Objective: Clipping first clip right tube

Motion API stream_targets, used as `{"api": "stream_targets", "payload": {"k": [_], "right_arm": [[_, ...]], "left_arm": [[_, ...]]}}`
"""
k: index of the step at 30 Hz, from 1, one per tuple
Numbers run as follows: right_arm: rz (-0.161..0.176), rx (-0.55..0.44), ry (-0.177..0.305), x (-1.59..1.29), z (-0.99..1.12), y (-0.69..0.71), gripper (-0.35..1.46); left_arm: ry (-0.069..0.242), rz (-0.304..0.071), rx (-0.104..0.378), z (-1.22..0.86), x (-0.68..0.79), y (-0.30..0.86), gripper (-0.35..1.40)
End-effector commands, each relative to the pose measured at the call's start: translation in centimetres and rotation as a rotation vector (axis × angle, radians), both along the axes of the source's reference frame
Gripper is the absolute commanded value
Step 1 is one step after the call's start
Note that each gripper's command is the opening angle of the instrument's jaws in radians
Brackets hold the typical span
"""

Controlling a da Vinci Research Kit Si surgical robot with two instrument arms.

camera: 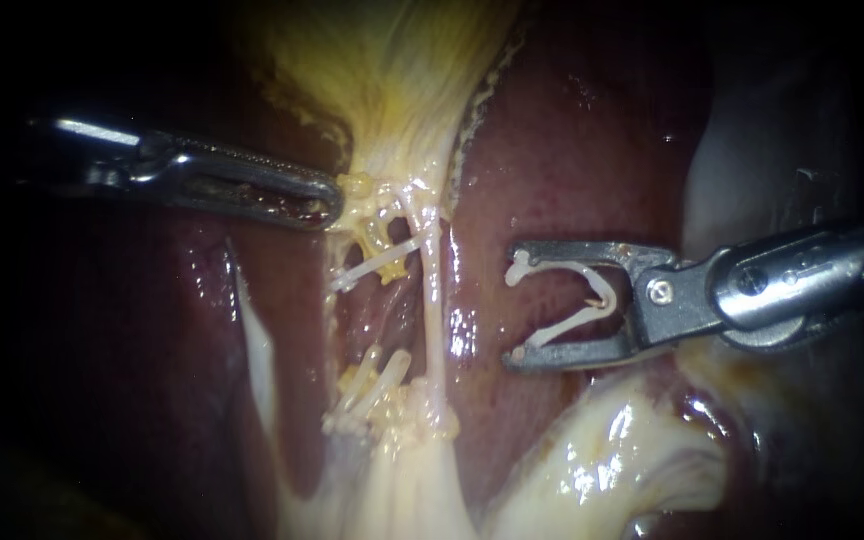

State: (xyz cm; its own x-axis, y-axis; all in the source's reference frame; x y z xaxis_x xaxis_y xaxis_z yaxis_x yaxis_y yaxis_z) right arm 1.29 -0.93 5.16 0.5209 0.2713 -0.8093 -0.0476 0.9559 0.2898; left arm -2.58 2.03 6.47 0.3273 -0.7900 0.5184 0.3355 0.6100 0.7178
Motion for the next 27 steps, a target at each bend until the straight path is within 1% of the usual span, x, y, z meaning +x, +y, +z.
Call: {"api": "stream_targets", "payload": {"k": [1,4,6,8,12,14,16,19,23,27], "right_arm": [[0.000,0.001,0.000,0.00,0.00,0.00,0.50],[-0.002,0.002,0.002,0.00,0.00,0.00,0.50],[-0.005,0.003,0.003,0.00,0.00,0.00,0.50],[-0.005,0.003,0.003,0.00,0.00,0.00,0.50],[-0.009,0.006,0.005,0.01,0.01,0.00,0.50],[-0.011,0.008,0.006,0.02,0.01,0.00,0.50],[-0.011,0.008,0.006,0.02,0.01,0.00,0.50],[-0.013,0.009,0.007,0.03,0.01,0.00,0.50],[-0.018,0.014,0.010,0.06,0.02,0.00,0.50],[-0.042,0.037,0.022,0.15,0.04,-0.01,0.49]], "left_arm": [[0.000,0.000,0.000,-0.01,0.01,0.01,-0.35],[-0.003,0.003,0.004,-0.06,0.05,0.03,-0.35],[-0.008,0.009,0.009,-0.12,0.11,0.06,-0.35],[-0.006,0.004,0.008,-0.18,0.17,0.10,-0.35],[0.003,-0.013,0.009,-0.40,0.39,0.19,-0.35],[0.007,-0.022,0.011,-0.51,0.50,0.27,-0.35],[0.007,-0.036,0.016,-0.58,0.56,0.32,-0.35],[0.006,-0.041,0.017,-0.61,0.59,0.35,-0.35],[0.007,-0.040,0.010,-0.59,0.57,0.33,-0.35],[0.008,-0.041,0.009,-0.58,0.57,0.32,-0.35]]}}
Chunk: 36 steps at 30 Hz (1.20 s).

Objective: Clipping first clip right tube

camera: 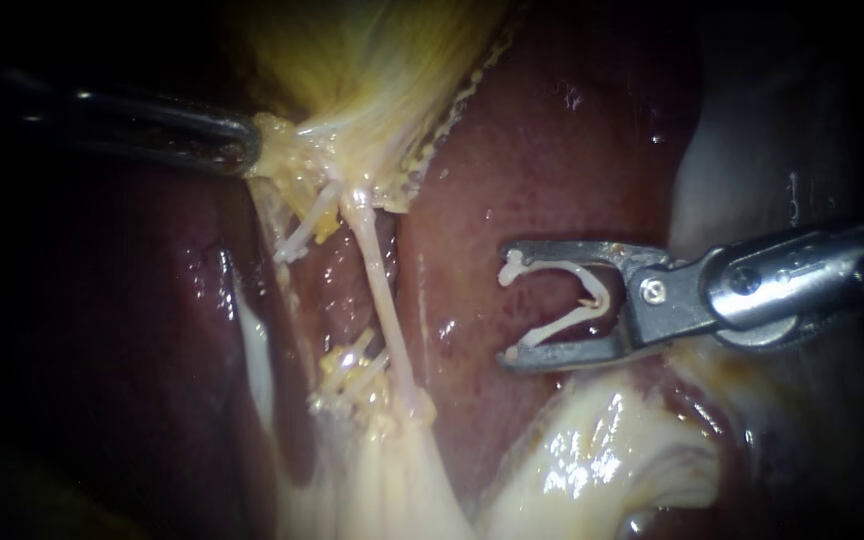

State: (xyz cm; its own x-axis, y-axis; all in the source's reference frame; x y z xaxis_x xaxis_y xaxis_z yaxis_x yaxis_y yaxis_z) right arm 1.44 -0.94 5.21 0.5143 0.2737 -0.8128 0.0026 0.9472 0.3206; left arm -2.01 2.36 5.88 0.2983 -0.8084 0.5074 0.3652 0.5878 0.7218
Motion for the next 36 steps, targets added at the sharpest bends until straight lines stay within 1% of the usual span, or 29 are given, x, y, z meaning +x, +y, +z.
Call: {"api": "stream_targets", "payload": {"k": [1,5,8,12,13,15,17,19,26,29,32,36], "right_arm": [[-0.001,0.021,0.000,0.03,0.01,-0.01,0.49],[-0.007,0.070,-0.002,0.16,0.09,-0.05,0.49],[0.000,0.107,0.001,0.22,0.16,-0.09,0.49],[-0.001,0.162,0.005,0.32,0.31,-0.15,0.49],[-0.003,0.174,0.004,0.34,0.34,-0.17,0.48],[-0.025,0.207,0.014,0.39,0.43,-0.20,0.48],[-0.026,0.234,0.018,0.44,0.50,-0.22,0.48],[-0.028,0.259,0.035,0.50,0.56,-0.24,0.48],[-0.005,0.365,0.083,0.70,0.68,-0.25,0.48],[0.002,0.405,0.097,0.77,0.75,-0.28,0.48],[0.008,0.443,0.121,0.82,0.79,-0.30,0.48],[0.011,0.515,0.180,0.85,0.76,-0.30,0.48]], "left_arm": [[0.001,0.000,-0.002,0.01,-0.01,0.00,-0.35],[0.002,-0.001,-0.003,0.02,-0.02,-0.02,-0.35],[0.003,-0.002,-0.004,0.03,-0.03,-0.03,-0.35],[0.004,-0.003,-0.005,0.04,-0.04,-0.04,-0.35],[0.004,-0.003,-0.005,0.04,-0.05,-0.04,-0.35],[0.004,-0.003,-0.006,0.04,-0.05,-0.05,-0.35],[0.007,-0.006,-0.008,0.05,-0.06,-0.06,-0.35],[0.007,-0.006,-0.008,0.06,-0.06,-0.06,-0.35],[0.007,-0.007,-0.008,0.06,-0.07,-0.06,-0.35],[0.008,-0.007,-0.009,0.06,-0.08,-0.07,-0.35],[0.008,-0.008,-0.009,0.07,-0.08,-0.07,-0.35],[0.007,-0.006,-0.008,0.07,-0.09,-0.07,-0.35]]}}
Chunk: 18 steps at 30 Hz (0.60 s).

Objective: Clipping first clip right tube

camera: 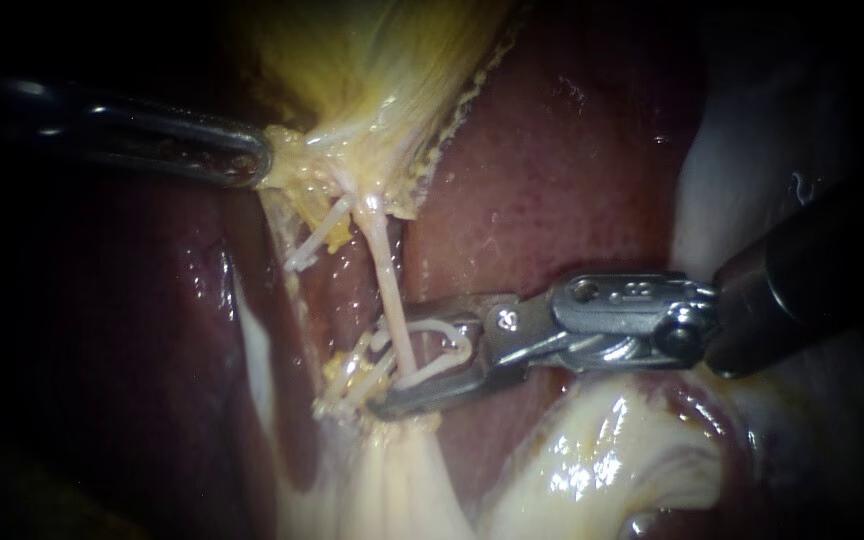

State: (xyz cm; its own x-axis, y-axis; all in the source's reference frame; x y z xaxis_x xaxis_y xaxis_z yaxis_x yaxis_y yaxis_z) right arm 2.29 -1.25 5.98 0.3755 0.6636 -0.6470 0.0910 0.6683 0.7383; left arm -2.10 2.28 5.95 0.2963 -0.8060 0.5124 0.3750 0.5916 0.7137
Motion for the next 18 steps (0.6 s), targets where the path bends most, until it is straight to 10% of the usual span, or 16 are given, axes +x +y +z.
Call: {"api": "stream_targets", "payload": {"k": [1,18], "right_arm": [[0.001,0.021,0.014,0.00,-0.04,0.01,0.48],[0.011,0.143,0.042,-0.03,-0.32,-0.06,0.42]], "left_arm": [[-0.001,0.002,0.001,0.00,0.00,0.00,-0.35],[-0.001,0.002,0.001,0.00,0.00,-0.01,-0.35]]}}
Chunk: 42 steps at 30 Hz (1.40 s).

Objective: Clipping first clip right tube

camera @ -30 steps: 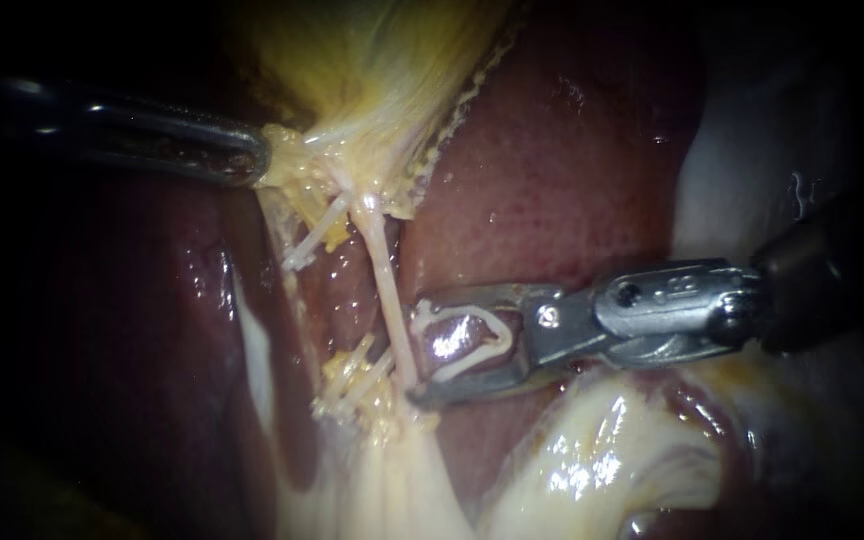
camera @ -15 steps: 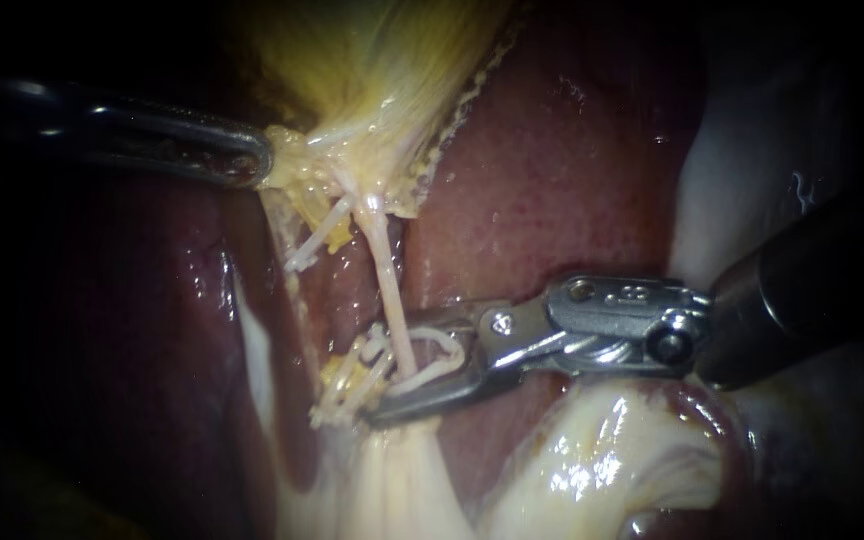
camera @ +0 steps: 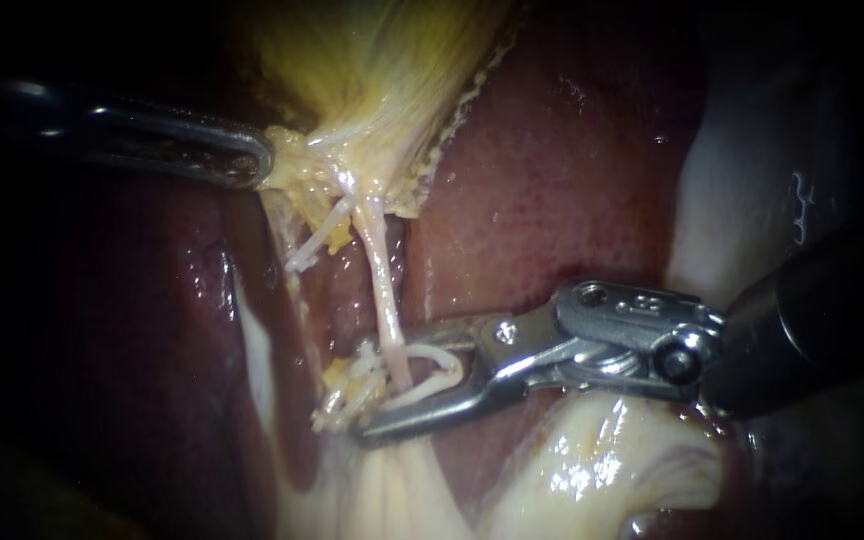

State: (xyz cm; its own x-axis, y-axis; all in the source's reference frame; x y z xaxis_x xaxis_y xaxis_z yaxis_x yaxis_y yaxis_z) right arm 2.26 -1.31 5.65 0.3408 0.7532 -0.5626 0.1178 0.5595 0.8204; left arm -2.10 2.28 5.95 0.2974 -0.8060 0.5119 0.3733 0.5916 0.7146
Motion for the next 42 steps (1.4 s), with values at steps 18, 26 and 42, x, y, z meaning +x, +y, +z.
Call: {"api": "stream_targets", "payload": {"k": [18,26,42], "right_arm": [[-0.086,0.079,0.008,0.04,0.10,-0.14,0.31],[-0.084,0.115,-0.004,0.04,0.07,-0.10,-0.33],[-0.080,0.141,-0.018,0.02,0.14,-0.05,-0.35]], "left_arm": [[-0.001,0.001,0.000,0.01,-0.02,-0.01,-0.35],[-0.002,0.003,0.001,0.00,-0.02,-0.01,-0.35],[-0.002,0.003,0.001,0.00,-0.03,-0.01,-0.35]]}}
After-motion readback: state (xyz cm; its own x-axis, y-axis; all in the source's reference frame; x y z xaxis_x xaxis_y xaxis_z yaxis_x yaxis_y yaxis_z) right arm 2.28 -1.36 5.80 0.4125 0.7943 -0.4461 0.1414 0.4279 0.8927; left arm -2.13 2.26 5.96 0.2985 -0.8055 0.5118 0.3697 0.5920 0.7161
